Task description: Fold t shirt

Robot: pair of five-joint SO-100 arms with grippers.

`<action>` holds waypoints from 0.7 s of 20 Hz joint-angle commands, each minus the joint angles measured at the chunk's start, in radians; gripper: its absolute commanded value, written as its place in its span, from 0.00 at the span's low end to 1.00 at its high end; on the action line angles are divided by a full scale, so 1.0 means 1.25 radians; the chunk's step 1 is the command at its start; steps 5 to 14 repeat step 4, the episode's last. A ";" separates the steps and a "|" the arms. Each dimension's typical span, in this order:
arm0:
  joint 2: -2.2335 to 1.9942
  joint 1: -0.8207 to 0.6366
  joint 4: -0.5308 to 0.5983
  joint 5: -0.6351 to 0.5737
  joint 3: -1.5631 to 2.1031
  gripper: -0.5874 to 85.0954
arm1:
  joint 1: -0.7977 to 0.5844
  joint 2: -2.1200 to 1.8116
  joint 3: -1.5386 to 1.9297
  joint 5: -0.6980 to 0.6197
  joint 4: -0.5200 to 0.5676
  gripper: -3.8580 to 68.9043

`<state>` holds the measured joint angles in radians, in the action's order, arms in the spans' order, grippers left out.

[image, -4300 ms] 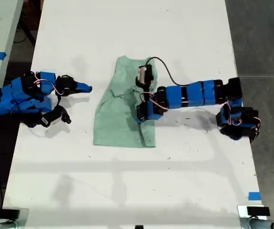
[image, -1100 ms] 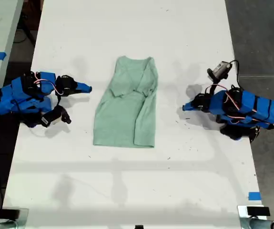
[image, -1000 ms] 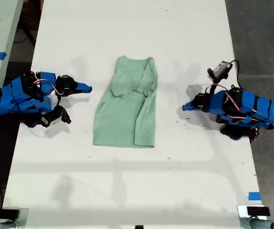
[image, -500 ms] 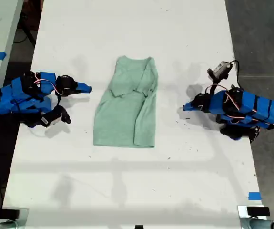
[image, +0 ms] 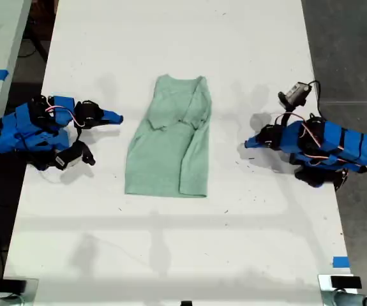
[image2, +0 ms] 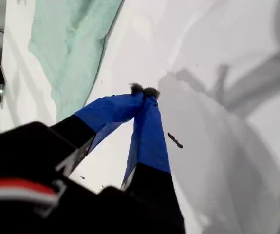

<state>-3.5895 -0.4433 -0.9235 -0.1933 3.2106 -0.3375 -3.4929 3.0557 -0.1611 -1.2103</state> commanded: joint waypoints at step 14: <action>-0.006 -0.007 0.001 0.011 0.005 0.01 | -0.009 -0.013 0.044 0.005 -0.004 0.04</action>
